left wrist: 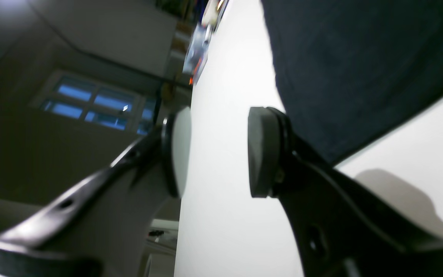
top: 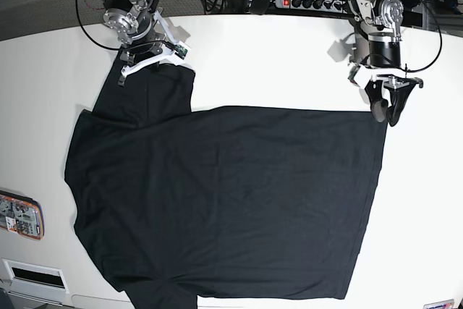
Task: Fold the T-shirt properly
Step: 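Lower the left gripper to the opposite shoulder corner and grasp it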
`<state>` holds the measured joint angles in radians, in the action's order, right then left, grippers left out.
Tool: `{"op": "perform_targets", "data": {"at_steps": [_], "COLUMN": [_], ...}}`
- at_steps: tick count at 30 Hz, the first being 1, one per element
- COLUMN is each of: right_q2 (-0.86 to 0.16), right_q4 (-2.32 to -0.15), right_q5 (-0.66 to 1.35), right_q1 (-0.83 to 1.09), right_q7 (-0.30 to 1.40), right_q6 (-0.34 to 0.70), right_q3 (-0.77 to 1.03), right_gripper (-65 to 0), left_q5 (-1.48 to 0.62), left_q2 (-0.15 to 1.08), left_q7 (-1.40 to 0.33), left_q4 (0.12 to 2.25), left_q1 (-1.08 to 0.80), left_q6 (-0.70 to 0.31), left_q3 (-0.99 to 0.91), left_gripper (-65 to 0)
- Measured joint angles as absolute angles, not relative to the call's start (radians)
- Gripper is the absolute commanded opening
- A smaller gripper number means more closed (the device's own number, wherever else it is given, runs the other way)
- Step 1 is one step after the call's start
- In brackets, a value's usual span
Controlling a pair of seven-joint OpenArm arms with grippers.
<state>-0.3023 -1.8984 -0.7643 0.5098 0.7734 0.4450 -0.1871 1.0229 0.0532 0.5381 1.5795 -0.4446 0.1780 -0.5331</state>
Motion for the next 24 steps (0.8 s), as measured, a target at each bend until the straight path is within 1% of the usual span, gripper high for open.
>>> {"op": "perform_targets", "data": {"at_steps": [1,4,8,11,14,16,18,21,23,24], "right_q2": [-0.302,-0.303,-0.303,-0.302,-0.303,-0.303,-0.303,-0.303,-0.305,-0.304], "right_q4": [-1.898,-1.900,-1.900,-1.900,-1.900,-1.900,-1.900,-1.900,-1.900,-1.900], "right_q5": [-0.764,-0.764,-0.765,-0.765,-0.764,-0.765,-0.765,-0.765,-0.764,-0.765], "right_q1": [0.510,0.510,0.510,0.509,0.509,0.509,0.510,0.509,0.510,0.511], "right_q7": [0.773,0.773,0.773,0.774,0.773,0.774,0.774,0.776,0.773,0.774], "right_q6": [0.445,0.445,0.445,0.445,0.445,0.445,0.445,0.445,0.445,0.445], "right_q3": [-0.187,-0.188,-0.188,-0.188,-0.189,-0.189,-0.190,-0.190,-0.190,-0.191], "right_gripper": [-65.0,-65.0,-65.0,-65.0,-65.0,-65.0,-65.0,-65.0,-65.0,-65.0], "left_q5": [1.023,1.026,1.019,1.019,1.011,1.011,1.007,1.004,1.005,0.997], "left_q2": [0.053,0.078,0.143,0.178,0.218,0.262,0.319,0.375,0.425,0.438], "left_q7": [0.538,0.516,0.414,0.294,0.187,0.080,-0.022,-0.171,-0.249,-0.258], "left_q4": [1.578,1.574,1.577,1.620,1.739,1.786,1.808,1.827,1.824,1.818], "left_q1": [-0.446,-0.447,-0.448,-0.464,-0.507,-0.513,-0.505,-0.496,-0.476,-0.459], "left_q6": [0.167,0.059,-0.048,-0.136,-0.195,-0.261,-0.340,-0.408,-0.482,-0.503], "left_q3": [-0.533,-0.531,-0.494,-0.447,-0.388,-0.336,-0.276,-0.208,-0.142,-0.115], "left_gripper": [-41.7,-41.6,-41.7,-41.7,-41.2,-41.2,-41.2,-41.2,-41.2,-41.2]}}
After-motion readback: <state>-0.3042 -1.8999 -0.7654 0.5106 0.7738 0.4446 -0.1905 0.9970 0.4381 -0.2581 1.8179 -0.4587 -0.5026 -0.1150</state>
